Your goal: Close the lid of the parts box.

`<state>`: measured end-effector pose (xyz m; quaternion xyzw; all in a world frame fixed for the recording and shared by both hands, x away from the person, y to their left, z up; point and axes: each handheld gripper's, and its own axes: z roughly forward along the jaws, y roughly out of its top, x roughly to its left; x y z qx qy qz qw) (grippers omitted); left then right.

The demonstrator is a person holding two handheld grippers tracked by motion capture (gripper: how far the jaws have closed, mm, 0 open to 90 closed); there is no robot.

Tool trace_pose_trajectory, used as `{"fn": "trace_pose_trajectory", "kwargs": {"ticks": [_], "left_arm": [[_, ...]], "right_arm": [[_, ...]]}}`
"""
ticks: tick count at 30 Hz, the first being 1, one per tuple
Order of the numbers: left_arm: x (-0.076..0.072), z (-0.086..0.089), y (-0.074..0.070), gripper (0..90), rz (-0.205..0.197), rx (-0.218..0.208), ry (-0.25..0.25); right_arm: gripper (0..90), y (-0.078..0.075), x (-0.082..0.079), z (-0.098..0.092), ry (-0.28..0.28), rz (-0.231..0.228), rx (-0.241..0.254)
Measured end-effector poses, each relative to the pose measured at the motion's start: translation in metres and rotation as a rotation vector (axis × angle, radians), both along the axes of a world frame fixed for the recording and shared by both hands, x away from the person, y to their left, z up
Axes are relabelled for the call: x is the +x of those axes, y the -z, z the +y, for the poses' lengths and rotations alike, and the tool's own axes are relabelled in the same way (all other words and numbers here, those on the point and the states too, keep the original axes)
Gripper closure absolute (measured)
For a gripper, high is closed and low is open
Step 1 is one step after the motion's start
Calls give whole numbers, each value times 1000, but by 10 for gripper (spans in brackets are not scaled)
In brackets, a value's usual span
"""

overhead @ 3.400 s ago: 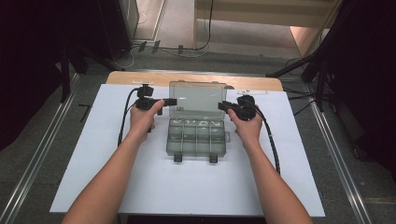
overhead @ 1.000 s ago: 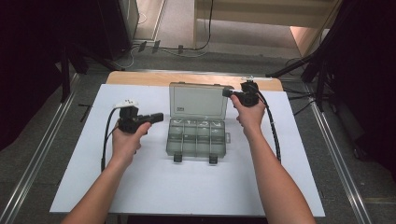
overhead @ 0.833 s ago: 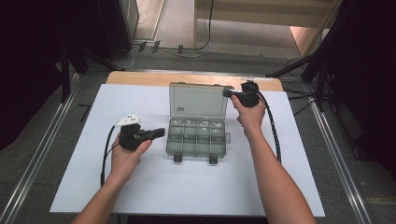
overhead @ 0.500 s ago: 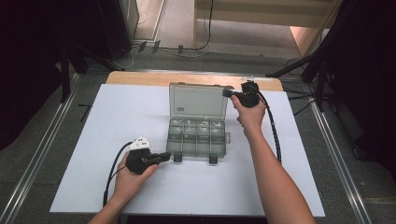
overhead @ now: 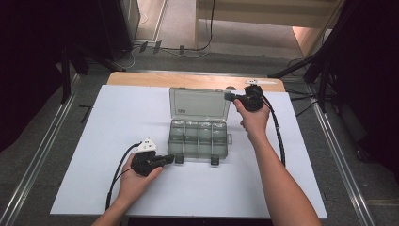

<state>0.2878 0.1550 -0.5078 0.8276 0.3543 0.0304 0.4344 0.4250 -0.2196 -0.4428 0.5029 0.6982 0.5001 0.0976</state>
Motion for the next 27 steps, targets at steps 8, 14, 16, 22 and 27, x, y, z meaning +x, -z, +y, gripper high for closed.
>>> {"fn": "trace_pose_trajectory", "kwargs": {"ticks": [8, 14, 16, 22, 27], "left_arm": [[-1, -1, 0, 900, -13, 8, -5], [-1, -1, 1, 900, -7, 9, -3], [-1, -2, 1, 900, -14, 18, 1], [-2, -2, 1, 900, -17, 20, 5], [-6, 0, -2, 900, -33, 4, 16]], "right_arm": [[900, 0, -23, -2, -37, -19, 28], [900, 5, -41, 2, -70, -31, 1], [900, 8, -47, 4, -81, -32, -7], [900, 21, -70, 9, -106, -31, -34], [900, 35, -86, 16, -118, -38, -82]]}}
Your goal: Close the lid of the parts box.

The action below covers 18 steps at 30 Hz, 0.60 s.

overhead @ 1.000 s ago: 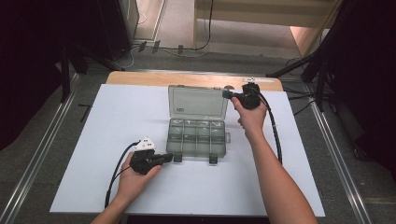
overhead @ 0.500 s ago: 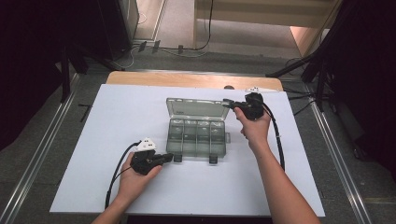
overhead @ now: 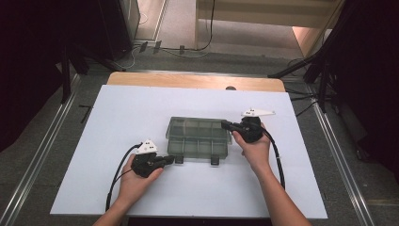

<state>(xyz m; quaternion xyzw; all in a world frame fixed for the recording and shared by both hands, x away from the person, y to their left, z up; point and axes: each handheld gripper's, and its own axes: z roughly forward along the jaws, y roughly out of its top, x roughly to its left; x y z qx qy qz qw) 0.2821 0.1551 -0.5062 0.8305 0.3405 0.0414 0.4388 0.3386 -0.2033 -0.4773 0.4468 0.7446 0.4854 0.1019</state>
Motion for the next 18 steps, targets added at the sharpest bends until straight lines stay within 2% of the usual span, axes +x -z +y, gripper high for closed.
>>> {"fn": "trace_pose_trajectory", "kwargs": {"ticks": [5, 9, 13, 16, 18], "left_arm": [[-5, 3, -9, 900, -20, -23, 14], [-4, 2, -21, 900, -46, -56, 9], [3, 2, -32, 900, -67, -83, -4], [11, -3, -37, 900, -82, -90, -24], [16, -7, -36, 900, -89, -73, -44]], "right_arm": [[900, 15, -9, 5, -1, 14, -53], [900, 20, -12, 4, 4, 17, -19], [900, 22, -13, 5, 7, 2, -26], [900, 21, -14, 6, 7, -4, -32], [900, 22, -14, 6, 8, -6, -31]]}}
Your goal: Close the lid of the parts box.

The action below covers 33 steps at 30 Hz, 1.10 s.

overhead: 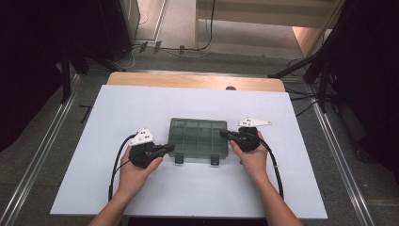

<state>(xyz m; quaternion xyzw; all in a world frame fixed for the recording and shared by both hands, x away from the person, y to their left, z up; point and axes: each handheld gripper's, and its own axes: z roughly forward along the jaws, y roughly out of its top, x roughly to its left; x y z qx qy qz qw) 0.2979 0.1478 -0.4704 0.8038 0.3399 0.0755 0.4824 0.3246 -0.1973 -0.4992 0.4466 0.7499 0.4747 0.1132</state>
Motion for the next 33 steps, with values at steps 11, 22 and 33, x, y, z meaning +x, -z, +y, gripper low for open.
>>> {"fn": "trace_pose_trajectory", "kwargs": {"ticks": [11, 22, 33], "left_arm": [[-3, -7, 13, 900, -68, 89, -52], [-1, -6, 13, 900, -48, 75, -51], [0, -4, 13, 900, -34, 57, -44]], "right_arm": [[900, 1, -3, 2, 11, -25, -10], [751, -5, -9, 1, 10, -23, -8], [20, -17, -44, -23, 83, -103, 17]]}}
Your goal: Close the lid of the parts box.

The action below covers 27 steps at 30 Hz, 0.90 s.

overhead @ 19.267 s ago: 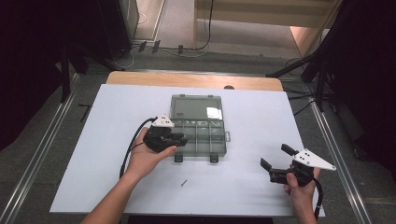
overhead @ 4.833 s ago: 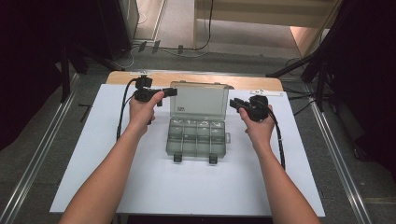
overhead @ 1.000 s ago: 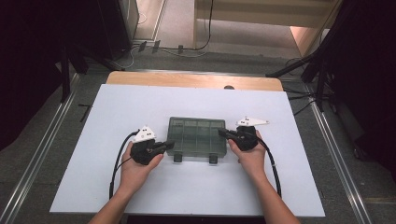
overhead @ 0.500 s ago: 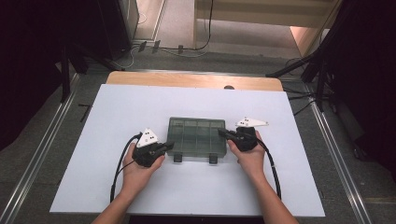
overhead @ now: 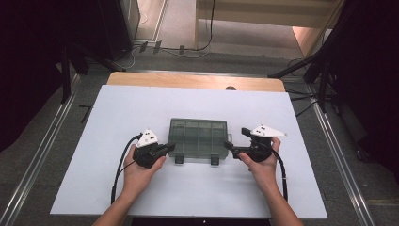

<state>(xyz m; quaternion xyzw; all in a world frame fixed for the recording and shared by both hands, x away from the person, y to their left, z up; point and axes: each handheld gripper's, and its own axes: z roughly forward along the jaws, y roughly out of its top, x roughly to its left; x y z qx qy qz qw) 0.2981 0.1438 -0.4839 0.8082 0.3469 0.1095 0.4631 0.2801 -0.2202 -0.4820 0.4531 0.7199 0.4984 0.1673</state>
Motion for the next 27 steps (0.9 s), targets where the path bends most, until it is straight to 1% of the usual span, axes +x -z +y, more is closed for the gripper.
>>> {"fn": "trace_pose_trajectory", "kwargs": {"ticks": [1, 3, 6, 8, 9, 11, 15, 18, 27], "left_arm": [[0, 0, 0, 900, 2, -3, 1], [0, 0, 0, 900, 2, -7, 1], [0, 0, 1, 900, 0, -9, 1], [0, 0, 1, 900, 2, -9, 2], [0, 1, 1, 900, 2, -9, 2], [0, 1, 1, 900, 2, -9, 2], [1, 1, 1, 900, 5, -13, 5], [1, 2, 1, 900, 2, -16, 7], [2, 2, 2, 900, 9, -27, 10]], "right_arm": [[0, 0, -4, -3, 3, 1, 8], [0, 0, -13, -11, 5, -11, 14], [0, -2, -26, -21, 28, -18, 8], [0, -3, -33, -29, 47, -32, 1], [0, -4, -37, -32, 48, -35, 8], [0, -5, -44, -39, 51, -46, 6], [0, -4, -55, -50, 71, -50, -3], [0, -1, -63, -58, 87, -52, -22], [0, 4, -82, -83, 135, -56, -24]]}}
